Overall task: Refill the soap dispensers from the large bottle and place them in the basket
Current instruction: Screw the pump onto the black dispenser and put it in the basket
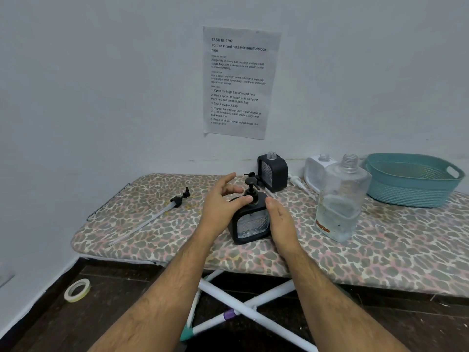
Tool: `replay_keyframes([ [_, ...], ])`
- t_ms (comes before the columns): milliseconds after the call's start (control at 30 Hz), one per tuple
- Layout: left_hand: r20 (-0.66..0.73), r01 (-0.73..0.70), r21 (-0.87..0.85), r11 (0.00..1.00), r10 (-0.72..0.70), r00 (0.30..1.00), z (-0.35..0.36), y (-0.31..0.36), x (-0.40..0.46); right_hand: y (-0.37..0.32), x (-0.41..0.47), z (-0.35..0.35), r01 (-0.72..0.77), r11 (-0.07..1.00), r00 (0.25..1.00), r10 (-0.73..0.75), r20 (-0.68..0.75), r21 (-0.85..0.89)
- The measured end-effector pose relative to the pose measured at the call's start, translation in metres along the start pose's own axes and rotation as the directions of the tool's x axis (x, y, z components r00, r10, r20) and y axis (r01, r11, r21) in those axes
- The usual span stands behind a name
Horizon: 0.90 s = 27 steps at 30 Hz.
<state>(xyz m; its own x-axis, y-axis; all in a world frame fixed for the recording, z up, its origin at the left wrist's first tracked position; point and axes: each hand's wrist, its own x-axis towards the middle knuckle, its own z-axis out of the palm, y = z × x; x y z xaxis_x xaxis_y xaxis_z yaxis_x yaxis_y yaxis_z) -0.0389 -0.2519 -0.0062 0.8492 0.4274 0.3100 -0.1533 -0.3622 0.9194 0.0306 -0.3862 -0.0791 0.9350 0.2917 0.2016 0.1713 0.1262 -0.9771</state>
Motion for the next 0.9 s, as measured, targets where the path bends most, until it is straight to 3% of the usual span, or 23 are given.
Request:
replay_keyframes([
  [333, 0.112, 0.019, -0.011, 1.0, -0.018, 0.993, 0.006, 0.001, -0.008, -0.001, -0.001, 0.0, 0.021, 0.999, 1.0, -0.021, -0.002, -0.029],
  [467, 0.086, 0.007, 0.052, 0.999, -0.011, 0.996, 0.014, 0.008, -0.004, 0.001, 0.0, 0.0, 0.043, 0.998, 0.999, -0.044, -0.005, -0.044],
  [733, -0.025, 0.015, 0.034, 0.999, -0.014, 1.0, 0.017, 0.005, 0.002, 0.0, 0.0, 0.0, 0.035, 0.999, 0.999, -0.035, -0.005, -0.023],
  [900, -0.018, 0.011, 0.009, 1.0, -0.011, 1.0, 0.014, 0.0, 0.003, 0.003, 0.001, -0.001, 0.023, 1.0, 1.0, -0.023, -0.011, -0.009],
])
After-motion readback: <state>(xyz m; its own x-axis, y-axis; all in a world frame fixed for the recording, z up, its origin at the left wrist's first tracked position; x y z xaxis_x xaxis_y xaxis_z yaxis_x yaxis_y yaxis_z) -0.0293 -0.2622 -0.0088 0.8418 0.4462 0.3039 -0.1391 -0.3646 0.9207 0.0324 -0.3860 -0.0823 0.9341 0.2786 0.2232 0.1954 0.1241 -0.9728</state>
